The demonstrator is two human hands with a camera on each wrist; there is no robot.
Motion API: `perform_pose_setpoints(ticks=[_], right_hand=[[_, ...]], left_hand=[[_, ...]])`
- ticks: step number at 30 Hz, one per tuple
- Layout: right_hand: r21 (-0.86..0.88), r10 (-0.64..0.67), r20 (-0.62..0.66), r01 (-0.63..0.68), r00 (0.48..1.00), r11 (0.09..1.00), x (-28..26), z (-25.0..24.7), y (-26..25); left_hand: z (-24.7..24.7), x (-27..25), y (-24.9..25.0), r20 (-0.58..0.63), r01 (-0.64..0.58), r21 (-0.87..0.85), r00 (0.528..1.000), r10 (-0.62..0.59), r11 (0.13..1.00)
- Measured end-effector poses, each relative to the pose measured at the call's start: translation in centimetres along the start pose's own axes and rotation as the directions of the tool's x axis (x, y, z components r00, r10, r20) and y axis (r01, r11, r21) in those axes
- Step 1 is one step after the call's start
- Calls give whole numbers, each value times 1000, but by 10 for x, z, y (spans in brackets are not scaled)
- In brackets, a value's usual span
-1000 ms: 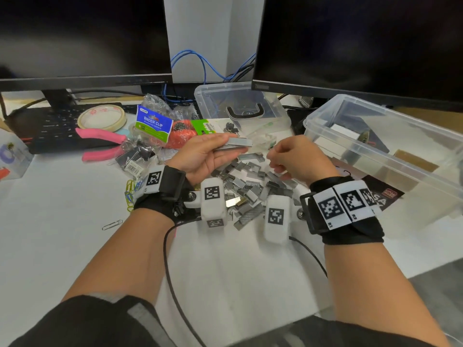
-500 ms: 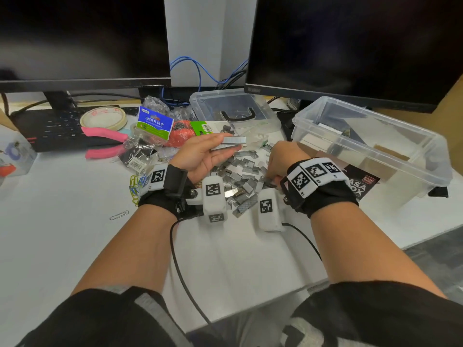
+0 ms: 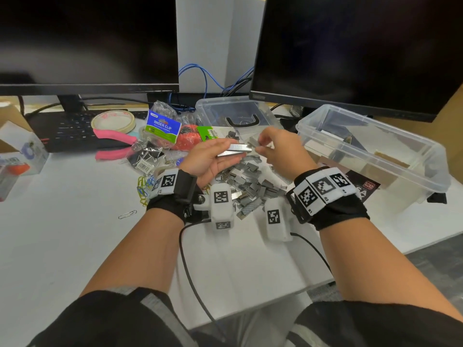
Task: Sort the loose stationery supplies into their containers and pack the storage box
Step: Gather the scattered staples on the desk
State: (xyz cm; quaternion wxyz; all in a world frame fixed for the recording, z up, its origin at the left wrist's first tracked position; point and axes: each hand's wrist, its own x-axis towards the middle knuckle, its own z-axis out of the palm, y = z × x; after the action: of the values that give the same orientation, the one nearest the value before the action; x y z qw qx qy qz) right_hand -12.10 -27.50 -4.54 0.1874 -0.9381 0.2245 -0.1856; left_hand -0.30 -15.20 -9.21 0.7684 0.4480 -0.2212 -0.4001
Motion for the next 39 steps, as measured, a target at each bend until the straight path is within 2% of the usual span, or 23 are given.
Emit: perform_pose_setpoints(ticks=[2,5,9,15,21,23,25,27,28,29,31,35,39], right_hand=[[79,-94,23,92,995,993,-6,0,-9],[59,-150,29,148,988,987,-7,1,-12],[16,-128,-3,128,992,992,-4,0,-13],[-8,-141,-8,141,990,990,-6,7,-20],[81,-63,-58,68,996,994,-12,3,-17],[78,-23,23,21,999,997,-17,-2,-13],[-8,2,261,1,965,1000,-23,-6,-12],[-119,46,522,19,852,993,-29,-8,-13],[-153,73,604,25,794,988,-31,-8,-14],[-175,93,646,28,758,984,-31,-8,-14],[-207,104,657,46,747,977,-29,-5,-13],[-247,87,625,91,776,965,-25,0,-11],[-201,29,594,114,804,973,-25,-4,-6]], left_hand=[[2,-2,-1,8,0,-5,1000,0,1000],[4,-4,-1,22,6,-30,1000,-6,1000],[8,-7,0,40,40,-45,998,-38,998],[13,-10,-3,44,24,87,999,-28,996],[9,-8,-3,-34,43,-29,998,-44,999],[9,-9,-3,-18,66,-79,998,-68,995],[8,-9,-3,-4,84,-110,996,-85,990],[8,-10,-2,3,92,-124,996,-92,988],[8,-10,-3,1,93,-128,996,-93,987],[9,-10,-3,0,93,-131,996,-94,987],[8,-11,-3,2,95,-131,995,-96,987],[6,-12,-2,5,103,-147,995,-103,984],[6,-12,-3,-13,96,-149,995,-99,984]])
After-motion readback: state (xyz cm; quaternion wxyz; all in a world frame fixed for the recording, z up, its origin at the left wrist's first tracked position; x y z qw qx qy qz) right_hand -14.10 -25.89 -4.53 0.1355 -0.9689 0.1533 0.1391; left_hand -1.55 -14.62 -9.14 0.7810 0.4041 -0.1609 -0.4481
